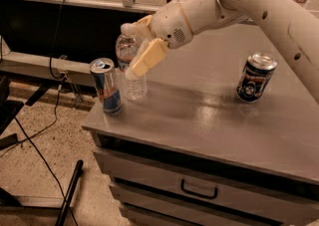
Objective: Move water bottle near redbull can
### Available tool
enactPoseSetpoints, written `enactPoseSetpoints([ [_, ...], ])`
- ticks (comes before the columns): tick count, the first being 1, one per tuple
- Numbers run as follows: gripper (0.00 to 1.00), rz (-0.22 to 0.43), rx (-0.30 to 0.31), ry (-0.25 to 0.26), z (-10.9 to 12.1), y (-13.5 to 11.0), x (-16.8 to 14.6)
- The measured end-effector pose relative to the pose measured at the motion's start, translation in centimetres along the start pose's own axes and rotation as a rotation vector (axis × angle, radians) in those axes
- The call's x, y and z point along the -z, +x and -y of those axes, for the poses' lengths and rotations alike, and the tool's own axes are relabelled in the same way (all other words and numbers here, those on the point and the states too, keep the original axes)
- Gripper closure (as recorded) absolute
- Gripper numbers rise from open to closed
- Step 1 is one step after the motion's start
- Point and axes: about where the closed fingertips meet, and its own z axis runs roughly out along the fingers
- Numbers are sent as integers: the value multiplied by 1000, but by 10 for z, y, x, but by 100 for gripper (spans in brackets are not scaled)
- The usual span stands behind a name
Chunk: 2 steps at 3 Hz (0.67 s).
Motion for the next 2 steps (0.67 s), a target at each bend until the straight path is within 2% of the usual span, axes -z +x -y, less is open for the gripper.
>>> enactPoseSetpoints([
  [1, 0, 0, 0, 0, 0, 0, 0],
  [2, 0, -70, 20, 43, 0, 7, 33],
])
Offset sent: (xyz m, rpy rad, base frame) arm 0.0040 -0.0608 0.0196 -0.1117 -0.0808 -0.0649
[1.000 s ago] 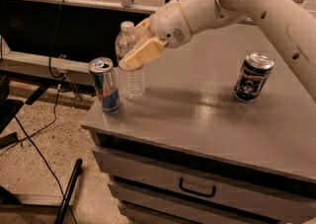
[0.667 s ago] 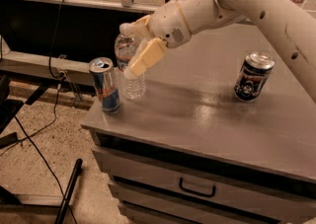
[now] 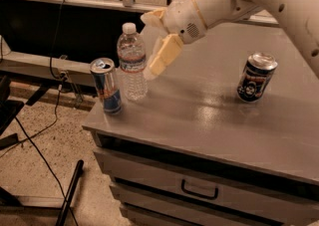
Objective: Move water bottle near redbull can
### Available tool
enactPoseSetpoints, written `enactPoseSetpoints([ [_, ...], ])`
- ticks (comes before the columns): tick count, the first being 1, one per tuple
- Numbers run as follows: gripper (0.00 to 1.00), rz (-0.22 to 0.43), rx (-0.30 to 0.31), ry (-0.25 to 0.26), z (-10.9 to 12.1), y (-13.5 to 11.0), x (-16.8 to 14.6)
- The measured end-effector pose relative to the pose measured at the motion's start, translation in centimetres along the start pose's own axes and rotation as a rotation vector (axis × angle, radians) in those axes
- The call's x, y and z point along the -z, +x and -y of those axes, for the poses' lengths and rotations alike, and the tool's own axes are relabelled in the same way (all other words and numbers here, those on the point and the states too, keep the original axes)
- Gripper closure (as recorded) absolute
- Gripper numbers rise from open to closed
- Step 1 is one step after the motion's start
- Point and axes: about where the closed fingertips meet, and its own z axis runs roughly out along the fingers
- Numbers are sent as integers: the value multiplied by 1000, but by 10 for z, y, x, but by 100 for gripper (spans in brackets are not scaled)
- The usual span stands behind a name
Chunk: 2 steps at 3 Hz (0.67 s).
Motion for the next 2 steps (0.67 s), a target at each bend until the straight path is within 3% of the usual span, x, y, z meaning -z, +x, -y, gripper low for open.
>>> enactPoseSetpoints([
  [1, 0, -67, 7, 62, 0, 12, 37],
  [2, 0, -67, 7, 62, 0, 12, 37],
])
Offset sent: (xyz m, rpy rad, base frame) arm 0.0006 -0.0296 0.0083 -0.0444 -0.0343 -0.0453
